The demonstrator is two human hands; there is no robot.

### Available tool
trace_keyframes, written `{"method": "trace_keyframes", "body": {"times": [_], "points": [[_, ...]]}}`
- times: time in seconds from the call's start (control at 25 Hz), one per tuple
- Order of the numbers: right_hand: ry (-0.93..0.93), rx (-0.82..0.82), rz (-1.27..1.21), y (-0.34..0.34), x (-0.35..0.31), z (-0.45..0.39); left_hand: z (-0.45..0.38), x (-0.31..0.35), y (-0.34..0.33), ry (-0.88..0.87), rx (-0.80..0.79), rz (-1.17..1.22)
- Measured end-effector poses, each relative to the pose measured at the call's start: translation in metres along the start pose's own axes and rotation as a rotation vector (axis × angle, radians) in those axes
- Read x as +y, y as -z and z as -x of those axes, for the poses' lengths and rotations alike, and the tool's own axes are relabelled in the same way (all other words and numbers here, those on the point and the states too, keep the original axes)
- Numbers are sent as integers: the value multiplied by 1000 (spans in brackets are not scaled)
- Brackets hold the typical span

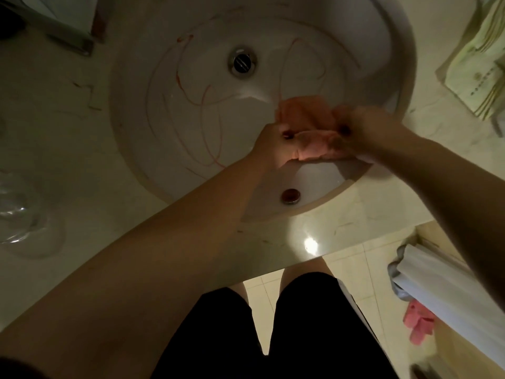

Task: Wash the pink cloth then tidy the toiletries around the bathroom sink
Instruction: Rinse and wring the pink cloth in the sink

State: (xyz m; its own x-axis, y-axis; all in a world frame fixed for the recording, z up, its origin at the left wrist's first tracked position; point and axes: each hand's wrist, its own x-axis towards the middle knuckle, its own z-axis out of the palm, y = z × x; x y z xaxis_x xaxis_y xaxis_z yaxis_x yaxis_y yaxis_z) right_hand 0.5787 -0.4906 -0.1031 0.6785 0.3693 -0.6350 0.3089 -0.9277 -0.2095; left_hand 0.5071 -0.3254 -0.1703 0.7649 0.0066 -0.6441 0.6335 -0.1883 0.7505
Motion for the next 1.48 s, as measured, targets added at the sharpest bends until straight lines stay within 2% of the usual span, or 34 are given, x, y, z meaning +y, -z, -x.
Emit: {"method": "trace_keyframes", "body": {"times": [0.2,0.4,0.44,0.56,0.6,0.68,0.76,0.8,0.84,0.88,0.92,1.0,1.04,1.12,1.28,1.48], "points": [[63,16,20,14,2,-4,-3,3,-14,3,89,-7],[116,-21,153,31,7,-18,-13,21,-31,88,206,-11],[135,23,125,35,8,-20,-15,24,-33,100,211,-5],[163,347,-34,44,10,-18,-18,27,-34,123,201,60],[162,401,-79,42,8,-14,-18,26,-34,120,207,74],[57,403,-334,28,-2,0,-17,24,-33,124,223,79],[-289,290,-902,13,-19,11,-16,23,-33,147,238,125],[-491,176,-1224,6,-26,12,-16,23,-33,151,232,139],[-651,125,-1443,0,-31,12,-15,23,-33,152,225,137],[-745,152,-1514,-5,-34,9,-15,23,-32,152,221,131],[-749,233,-1449,-7,-36,7,-16,21,-32,156,225,140],[-539,457,-976,-6,-31,2,-18,19,-31,176,258,180],[-410,479,-693,-4,-29,1,-19,19,-30,179,271,190],[-244,379,-362,-2,-20,-6,-25,18,-29,147,286,152],[-166,251,-139,3,-6,-25,-34,20,-27,124,297,136],[-72,323,-232,7,-1,-42,-47,28,-25,173,303,198]]}}
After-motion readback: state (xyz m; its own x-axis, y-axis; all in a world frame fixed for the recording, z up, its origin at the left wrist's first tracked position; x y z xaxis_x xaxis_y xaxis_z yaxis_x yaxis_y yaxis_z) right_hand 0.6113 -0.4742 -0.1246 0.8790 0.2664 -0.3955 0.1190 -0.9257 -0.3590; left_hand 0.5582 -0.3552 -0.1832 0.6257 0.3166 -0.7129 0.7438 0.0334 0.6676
